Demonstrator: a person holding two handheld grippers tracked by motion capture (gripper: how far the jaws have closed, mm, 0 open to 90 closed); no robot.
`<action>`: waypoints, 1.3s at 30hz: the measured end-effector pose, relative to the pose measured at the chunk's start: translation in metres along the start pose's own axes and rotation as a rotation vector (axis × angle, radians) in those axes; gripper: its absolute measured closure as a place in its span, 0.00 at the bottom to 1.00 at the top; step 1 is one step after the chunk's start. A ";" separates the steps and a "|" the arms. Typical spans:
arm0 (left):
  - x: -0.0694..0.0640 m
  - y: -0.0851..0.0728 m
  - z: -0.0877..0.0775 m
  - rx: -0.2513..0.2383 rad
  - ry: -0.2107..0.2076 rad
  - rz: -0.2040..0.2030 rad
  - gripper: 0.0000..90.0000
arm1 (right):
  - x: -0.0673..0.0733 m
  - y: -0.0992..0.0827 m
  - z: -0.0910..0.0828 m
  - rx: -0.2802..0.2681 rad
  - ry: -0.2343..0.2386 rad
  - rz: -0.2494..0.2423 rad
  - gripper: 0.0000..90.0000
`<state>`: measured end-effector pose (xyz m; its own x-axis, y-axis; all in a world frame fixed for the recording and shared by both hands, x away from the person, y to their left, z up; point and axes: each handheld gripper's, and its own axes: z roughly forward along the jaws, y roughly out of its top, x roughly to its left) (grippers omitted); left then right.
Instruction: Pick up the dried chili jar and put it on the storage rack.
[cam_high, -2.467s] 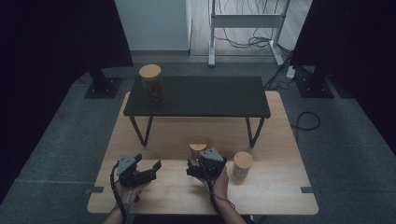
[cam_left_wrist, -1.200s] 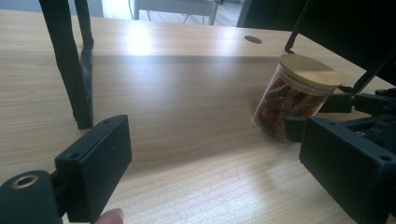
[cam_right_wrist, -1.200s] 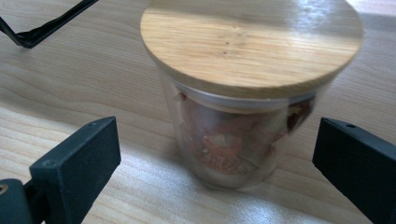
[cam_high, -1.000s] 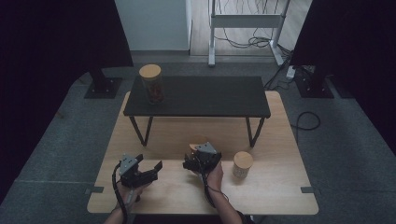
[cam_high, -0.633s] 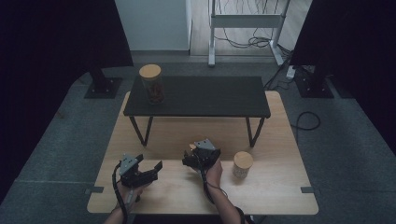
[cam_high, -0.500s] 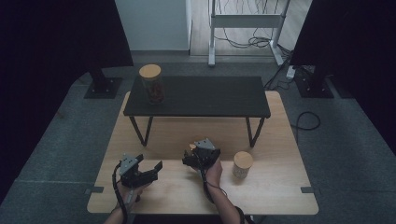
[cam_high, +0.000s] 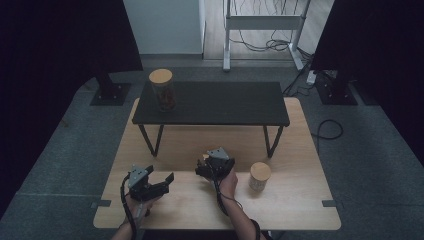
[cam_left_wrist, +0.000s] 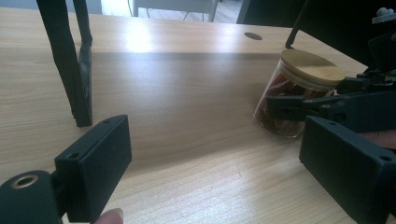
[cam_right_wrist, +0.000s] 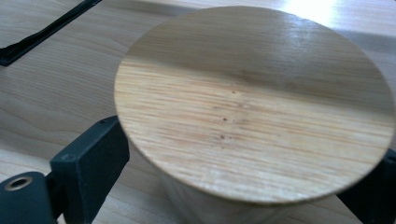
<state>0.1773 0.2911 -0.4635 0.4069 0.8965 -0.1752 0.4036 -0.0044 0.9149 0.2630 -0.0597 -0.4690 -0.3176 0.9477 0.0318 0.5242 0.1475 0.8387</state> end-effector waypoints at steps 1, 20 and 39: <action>0.000 0.000 0.000 0.000 -0.001 0.000 0.10 | 0.000 0.000 0.000 0.000 -0.002 0.000 0.10; 0.000 0.000 0.000 0.003 0.000 0.003 0.10 | 0.006 -0.005 0.004 -0.006 -0.041 -0.017 0.28; 0.000 -0.001 0.001 0.007 -0.002 0.009 0.10 | 0.009 -0.015 0.002 -0.052 -0.046 -0.051 0.28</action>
<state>0.1778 0.2904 -0.4651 0.4126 0.8953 -0.1679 0.4058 -0.0156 0.9138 0.2534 -0.0527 -0.4825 -0.3053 0.9516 -0.0358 0.4661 0.1821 0.8658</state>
